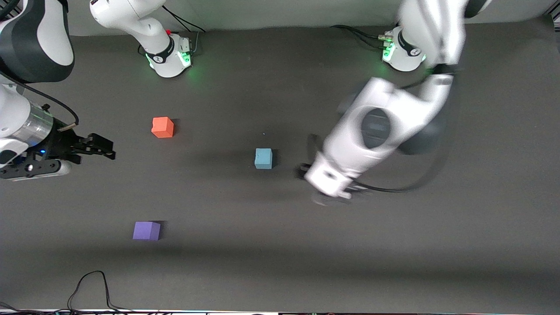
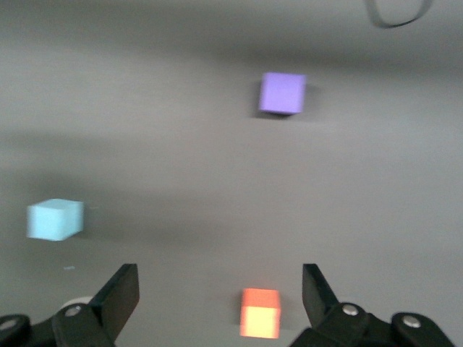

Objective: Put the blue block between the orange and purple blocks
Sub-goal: 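Retract the left gripper while the right gripper reaches the blue cube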

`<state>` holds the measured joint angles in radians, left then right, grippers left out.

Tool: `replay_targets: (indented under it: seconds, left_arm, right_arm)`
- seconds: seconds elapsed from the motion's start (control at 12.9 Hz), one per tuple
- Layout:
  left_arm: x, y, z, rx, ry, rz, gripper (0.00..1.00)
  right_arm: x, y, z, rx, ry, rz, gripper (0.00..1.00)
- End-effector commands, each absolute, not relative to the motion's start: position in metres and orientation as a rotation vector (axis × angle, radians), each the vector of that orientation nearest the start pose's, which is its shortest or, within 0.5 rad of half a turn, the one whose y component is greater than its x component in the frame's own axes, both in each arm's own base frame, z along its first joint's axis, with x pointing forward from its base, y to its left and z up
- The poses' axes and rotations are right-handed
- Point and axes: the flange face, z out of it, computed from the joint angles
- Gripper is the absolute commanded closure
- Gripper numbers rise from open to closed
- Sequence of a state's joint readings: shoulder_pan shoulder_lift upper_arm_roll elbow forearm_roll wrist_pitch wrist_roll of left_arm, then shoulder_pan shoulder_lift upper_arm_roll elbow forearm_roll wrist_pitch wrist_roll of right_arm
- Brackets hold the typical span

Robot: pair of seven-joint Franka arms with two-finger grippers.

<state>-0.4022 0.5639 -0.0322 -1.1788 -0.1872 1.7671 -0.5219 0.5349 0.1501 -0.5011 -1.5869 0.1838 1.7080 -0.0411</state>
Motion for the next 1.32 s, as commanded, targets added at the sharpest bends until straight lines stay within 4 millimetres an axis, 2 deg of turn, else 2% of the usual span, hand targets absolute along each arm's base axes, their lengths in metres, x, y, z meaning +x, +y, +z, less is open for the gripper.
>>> replay_targets:
  seconds: [0.0, 0.08, 0.16, 0.23, 0.39, 0.54, 0.62, 0.78, 0.85, 0.93, 1.01, 1.17, 1.24]
  left_arm:
    - [0.624, -0.191, 0.494, -3.335, -0.120, 0.189, 0.00]
    - [0.619, -0.149, 0.507, -3.327, -0.115, 0.171, 0.00]
    - [0.615, -0.116, 0.516, -3.298, -0.092, 0.141, 0.00]
    - [0.609, -0.093, 0.527, -3.245, -0.058, 0.124, 0.00]
    - [0.597, -0.054, 0.552, -3.221, -0.035, 0.101, 0.00]
    - [0.580, -0.023, 0.575, -3.222, -0.007, 0.078, 0.00]
    - [0.572, -0.016, 0.583, -3.222, -0.002, 0.061, 0.00]
    - [0.556, -0.015, 0.595, -3.209, 0.010, 0.026, 0.00]
    - [0.549, -0.013, 0.603, -3.176, 0.016, 0.008, 0.00]
    - [0.544, -0.014, 0.606, -3.169, 0.012, 0.001, 0.00]
    - [0.543, -0.016, 0.608, -3.167, 0.007, -0.002, 0.00]
    - [0.544, -0.021, 0.607, -3.169, 0.017, 0.004, 0.00]
    - [0.545, -0.031, 0.606, -3.168, 0.043, 0.004, 0.00]
  right_arm:
    - [0.607, 0.102, 0.537, -2.966, 0.042, 0.067, 0.00]
    - [0.604, 0.146, 0.537, -2.974, 0.043, 0.069, 0.00]
    - [0.602, 0.191, 0.536, -2.995, 0.078, 0.067, 0.00]
    - [0.600, 0.229, 0.534, -3.009, 0.111, 0.063, 0.00]
    - [0.586, 0.314, 0.521, -3.044, 0.121, 0.059, 0.00]
    - [0.572, 0.366, 0.507, -3.058, 0.170, 0.069, 0.00]
    - [0.563, 0.390, 0.500, -3.067, 0.176, 0.076, 0.00]
    - [0.555, 0.405, 0.493, -3.058, 0.159, 0.070, 0.00]
    - [0.556, 0.404, 0.477, -3.042, 0.162, 0.079, 0.00]
    - [0.557, 0.406, 0.455, -3.041, 0.172, 0.065, 0.00]
    - [0.553, 0.415, 0.421, -3.058, 0.159, 0.050, 0.00]
    - [0.555, 0.410, 0.365, -3.083, 0.093, 0.021, 0.00]
    - [0.553, 0.409, 0.341, -3.093, 0.099, 0.006, 0.00]
